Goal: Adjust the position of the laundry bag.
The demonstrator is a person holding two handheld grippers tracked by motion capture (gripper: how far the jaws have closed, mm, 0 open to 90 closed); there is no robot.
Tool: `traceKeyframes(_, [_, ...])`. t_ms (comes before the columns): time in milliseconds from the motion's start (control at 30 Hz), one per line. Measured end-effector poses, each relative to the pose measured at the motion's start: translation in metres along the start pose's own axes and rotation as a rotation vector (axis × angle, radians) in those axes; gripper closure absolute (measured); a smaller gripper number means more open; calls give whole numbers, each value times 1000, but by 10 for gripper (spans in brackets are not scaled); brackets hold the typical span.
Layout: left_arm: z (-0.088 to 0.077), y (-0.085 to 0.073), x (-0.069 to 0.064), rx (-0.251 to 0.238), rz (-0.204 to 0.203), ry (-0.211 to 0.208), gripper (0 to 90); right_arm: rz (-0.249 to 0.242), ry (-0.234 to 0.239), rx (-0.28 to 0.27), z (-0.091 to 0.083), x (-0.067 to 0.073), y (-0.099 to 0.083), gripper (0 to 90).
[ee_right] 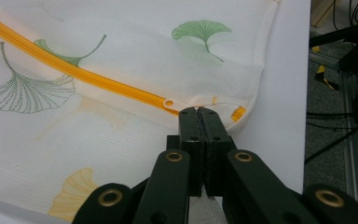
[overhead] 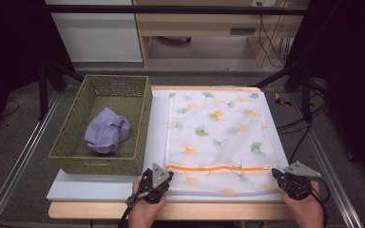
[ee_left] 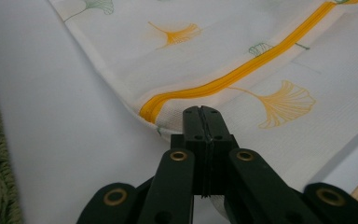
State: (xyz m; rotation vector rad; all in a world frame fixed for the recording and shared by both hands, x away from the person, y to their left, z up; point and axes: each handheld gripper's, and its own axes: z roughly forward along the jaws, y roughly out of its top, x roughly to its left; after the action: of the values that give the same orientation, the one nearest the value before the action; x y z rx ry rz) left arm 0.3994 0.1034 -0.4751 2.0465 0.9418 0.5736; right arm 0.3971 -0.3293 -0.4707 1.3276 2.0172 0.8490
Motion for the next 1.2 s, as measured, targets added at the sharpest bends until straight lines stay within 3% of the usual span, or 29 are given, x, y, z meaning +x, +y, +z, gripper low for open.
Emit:
traceKeyframes(700, [-17, -8, 15, -5, -42, 38, 896, -40, 48, -4, 5, 17, 8, 896])
traceKeyframes(1200, [-15, -14, 18, 15, -72, 35, 895, -60, 61, 1, 5, 20, 7, 896])
